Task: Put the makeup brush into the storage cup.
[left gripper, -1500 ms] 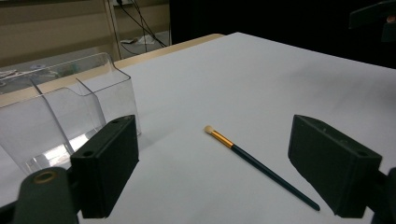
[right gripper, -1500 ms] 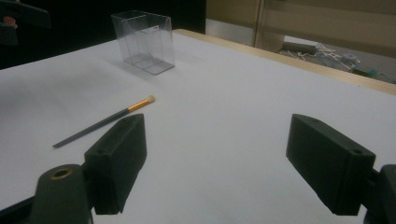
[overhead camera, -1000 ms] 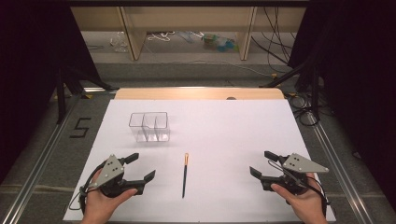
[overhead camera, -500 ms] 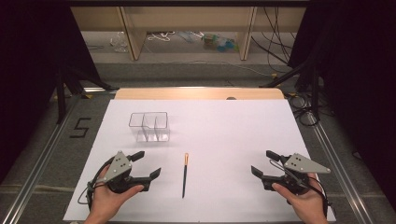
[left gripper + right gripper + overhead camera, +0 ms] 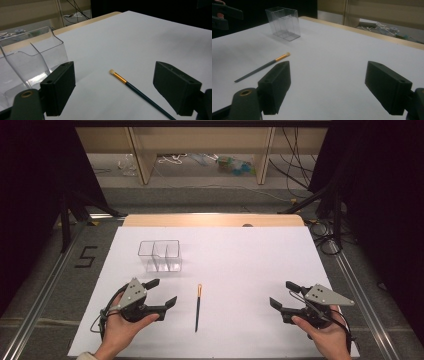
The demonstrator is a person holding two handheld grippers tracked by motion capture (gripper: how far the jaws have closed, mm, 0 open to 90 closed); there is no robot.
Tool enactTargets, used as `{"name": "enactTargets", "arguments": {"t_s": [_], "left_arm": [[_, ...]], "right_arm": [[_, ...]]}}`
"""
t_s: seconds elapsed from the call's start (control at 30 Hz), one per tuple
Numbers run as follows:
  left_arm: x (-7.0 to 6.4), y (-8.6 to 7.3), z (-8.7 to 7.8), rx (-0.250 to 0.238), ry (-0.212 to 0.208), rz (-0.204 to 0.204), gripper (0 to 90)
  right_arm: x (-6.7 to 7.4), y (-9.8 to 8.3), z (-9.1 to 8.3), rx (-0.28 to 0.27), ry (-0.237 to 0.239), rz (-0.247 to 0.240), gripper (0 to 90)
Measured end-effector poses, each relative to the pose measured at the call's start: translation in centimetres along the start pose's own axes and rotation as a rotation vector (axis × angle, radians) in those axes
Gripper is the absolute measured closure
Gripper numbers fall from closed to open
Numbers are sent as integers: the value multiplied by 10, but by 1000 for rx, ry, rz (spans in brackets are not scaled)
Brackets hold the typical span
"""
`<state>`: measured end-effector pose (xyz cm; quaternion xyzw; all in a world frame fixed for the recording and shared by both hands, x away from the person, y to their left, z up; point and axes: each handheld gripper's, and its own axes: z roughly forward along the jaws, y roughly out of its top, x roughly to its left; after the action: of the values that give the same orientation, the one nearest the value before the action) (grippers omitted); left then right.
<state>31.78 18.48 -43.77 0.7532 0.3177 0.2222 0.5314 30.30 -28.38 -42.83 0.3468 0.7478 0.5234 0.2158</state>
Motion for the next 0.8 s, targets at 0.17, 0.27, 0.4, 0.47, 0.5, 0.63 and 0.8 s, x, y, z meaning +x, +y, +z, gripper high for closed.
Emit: {"name": "enactTargets", "arguments": {"t_s": [0.17, 0.27, 0.4, 0.47, 0.5, 0.63, 0.8], "left_arm": [[-1, 3, 8, 11, -3, 13, 176], [-2, 5, 13, 11, -13, 15, 177], [-3, 7, 19, 13, -20, 19, 177], [-3, 8, 22, 15, -21, 19, 178], [-4, 9, 23, 9, -24, 16, 178], [-5, 11, 30, 14, -34, 21, 181], [-7, 13, 36, 24, -39, 31, 183]], "right_arm": [[0, 0, 0, -1, -1, 0, 218], [0, 0, -2, 29, 0, 6, 218], [0, 0, -1, 20, -2, 6, 218], [0, 0, -1, 24, -4, -1, 218], [0, 0, -1, 25, -4, 0, 218], [-1, 0, -1, 26, -4, 1, 219], [-1, 0, -1, 28, -5, 2, 220]]}}
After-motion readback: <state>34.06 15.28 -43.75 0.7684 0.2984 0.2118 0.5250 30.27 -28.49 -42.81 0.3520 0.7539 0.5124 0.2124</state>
